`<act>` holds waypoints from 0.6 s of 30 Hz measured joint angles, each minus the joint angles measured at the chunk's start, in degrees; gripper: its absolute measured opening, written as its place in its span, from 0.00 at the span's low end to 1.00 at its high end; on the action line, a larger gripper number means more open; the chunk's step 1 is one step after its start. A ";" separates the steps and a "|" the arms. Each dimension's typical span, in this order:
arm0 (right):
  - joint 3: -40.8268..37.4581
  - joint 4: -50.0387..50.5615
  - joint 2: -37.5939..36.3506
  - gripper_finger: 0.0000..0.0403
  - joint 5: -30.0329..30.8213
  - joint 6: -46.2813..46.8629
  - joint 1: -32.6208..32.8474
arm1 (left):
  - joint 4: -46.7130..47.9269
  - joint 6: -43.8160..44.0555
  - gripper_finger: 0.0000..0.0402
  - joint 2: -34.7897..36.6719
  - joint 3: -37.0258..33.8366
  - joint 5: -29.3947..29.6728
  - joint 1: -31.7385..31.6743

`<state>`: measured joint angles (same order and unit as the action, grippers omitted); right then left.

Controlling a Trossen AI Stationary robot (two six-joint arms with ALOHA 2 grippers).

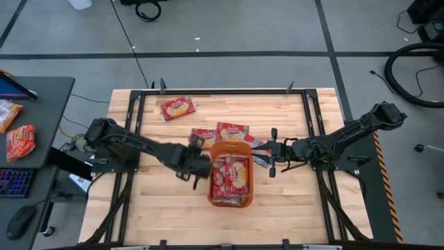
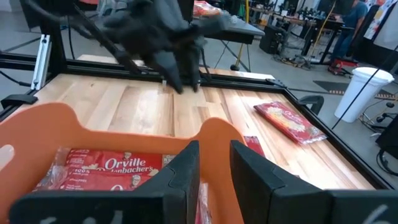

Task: Sort popcorn bags into baskets
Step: Put the red popcorn bag into the orange bin

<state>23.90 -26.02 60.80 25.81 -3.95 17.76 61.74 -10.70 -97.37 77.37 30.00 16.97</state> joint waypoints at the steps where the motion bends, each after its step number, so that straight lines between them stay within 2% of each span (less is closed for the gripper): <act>1: 0.00 0.00 0.01 0.23 0.00 0.22 0.00 | -0.08 0.66 0.32 0.45 -1.56 -0.10 -1.01; 5: 0.00 0.00 0.00 0.23 -0.03 0.40 0.00 | -2.79 -0.04 0.32 2.29 -9.30 -0.24 -5.00; 11: 0.00 0.00 0.00 0.23 -0.03 0.40 0.00 | -16.00 -6.00 0.32 7.36 -21.81 -0.58 -12.04; 18: 0.00 0.00 0.00 0.23 -0.03 0.38 0.00 | -28.09 -7.91 0.32 13.12 -33.62 -2.00 -24.54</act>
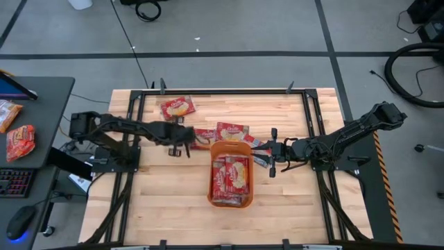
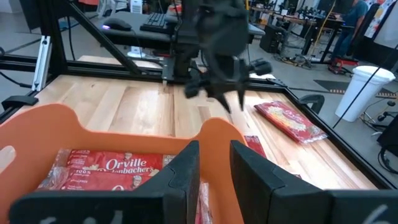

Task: Sort popcorn bags into baskets
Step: Put the red popcorn bag into the orange bin

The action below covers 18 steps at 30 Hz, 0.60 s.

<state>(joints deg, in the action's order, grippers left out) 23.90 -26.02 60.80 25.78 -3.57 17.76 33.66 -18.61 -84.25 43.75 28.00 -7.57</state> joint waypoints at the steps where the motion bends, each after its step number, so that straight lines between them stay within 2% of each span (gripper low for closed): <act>1: 0.00 0.00 0.00 0.23 0.01 0.00 0.00 | -1.44 0.41 0.32 0.37 -1.34 0.67 -2.00; 5: 0.00 -0.02 0.00 0.23 0.00 0.02 0.00 | -7.46 -0.23 0.35 0.49 -5.43 1.51 -9.24; 11: 0.00 0.02 0.01 0.23 0.00 0.19 0.04 | -15.95 -5.34 0.50 0.30 -8.42 2.16 -16.44; 15: 0.00 0.04 0.00 0.23 0.00 0.41 0.07 | -16.73 -8.05 0.57 0.28 -8.71 3.33 -19.78; 18: 0.00 0.04 0.00 0.23 -0.32 0.65 0.07 | -17.18 -7.71 0.58 0.28 -8.71 3.27 -21.94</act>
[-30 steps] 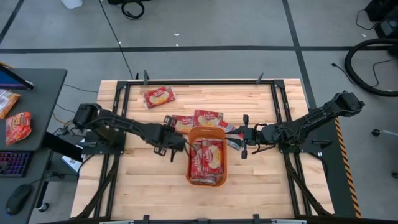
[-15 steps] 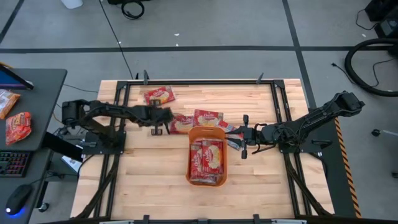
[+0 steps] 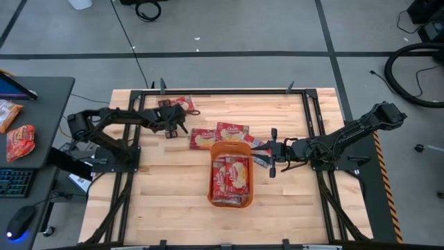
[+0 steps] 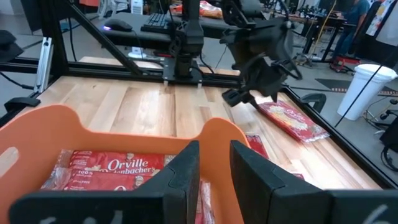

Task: Sort popcorn bags into baskets
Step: Put the red popcorn bag into the orange bin

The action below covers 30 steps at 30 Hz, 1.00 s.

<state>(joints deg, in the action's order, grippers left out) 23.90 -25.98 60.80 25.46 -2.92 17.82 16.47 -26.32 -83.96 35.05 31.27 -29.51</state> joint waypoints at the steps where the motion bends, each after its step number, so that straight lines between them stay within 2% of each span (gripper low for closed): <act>1: 0.00 0.02 0.00 0.23 -0.08 0.18 0.00 | 0.02 0.07 0.58 0.00 0.00 0.02 -0.67; 10: 0.00 0.02 0.00 0.23 -0.10 0.35 0.63 | -0.28 1.06 0.51 -0.42 -0.02 -3.90 -2.89; 18: 0.00 0.02 0.00 0.23 -0.10 0.60 0.74 | -3.86 1.64 0.48 -0.42 -1.23 -6.36 -3.20; 21: 0.00 0.02 0.01 0.23 -0.10 0.60 1.06 | -5.97 0.05 0.48 -0.42 -3.19 -5.29 -3.18; 25: 0.00 0.02 0.01 0.23 -0.10 0.36 1.22 | -9.59 -1.68 0.48 -0.42 -5.58 -1.07 -3.18; 30: 0.00 0.00 0.00 0.23 -0.10 0.35 1.22 | -10.69 -2.87 0.44 -0.35 -7.39 -0.40 -3.82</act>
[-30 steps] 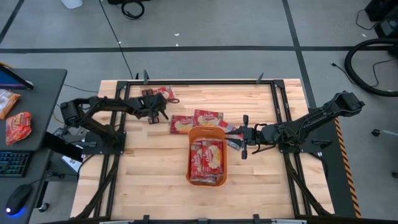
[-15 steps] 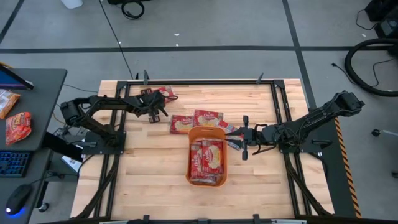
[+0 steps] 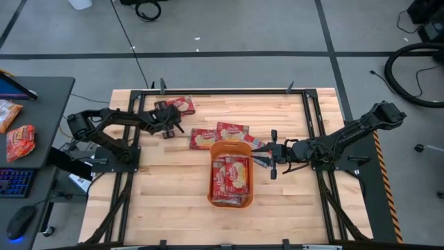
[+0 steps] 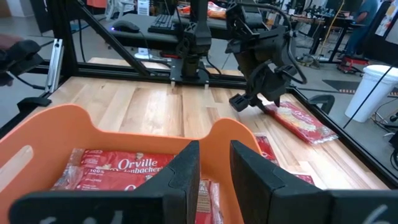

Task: Sort popcorn bags into baskets
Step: Put the red popcorn bag into the orange bin

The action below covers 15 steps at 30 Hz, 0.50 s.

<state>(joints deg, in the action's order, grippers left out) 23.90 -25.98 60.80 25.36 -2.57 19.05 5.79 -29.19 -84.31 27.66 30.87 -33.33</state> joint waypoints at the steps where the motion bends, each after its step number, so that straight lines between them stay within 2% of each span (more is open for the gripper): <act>1: 0.00 0.00 0.00 0.23 0.00 0.00 0.00 | -0.22 0.02 0.43 0.02 -0.35 0.31 -0.01; 6: 0.00 0.00 0.00 0.23 0.00 -0.01 0.00 | -0.96 0.34 0.28 0.07 -1.81 1.27 0.03; 12: 0.00 0.00 0.00 0.23 0.00 -0.07 0.00 | -3.02 1.50 0.04 -0.04 -1.75 0.82 0.03; 15: 0.00 0.00 0.00 0.23 0.00 -0.07 0.00 | -2.70 1.52 0.03 0.02 -1.35 0.77 0.55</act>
<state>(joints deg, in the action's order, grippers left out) 23.90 -25.98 60.80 25.36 -2.63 19.05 3.09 -27.67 -84.29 26.31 31.64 -32.79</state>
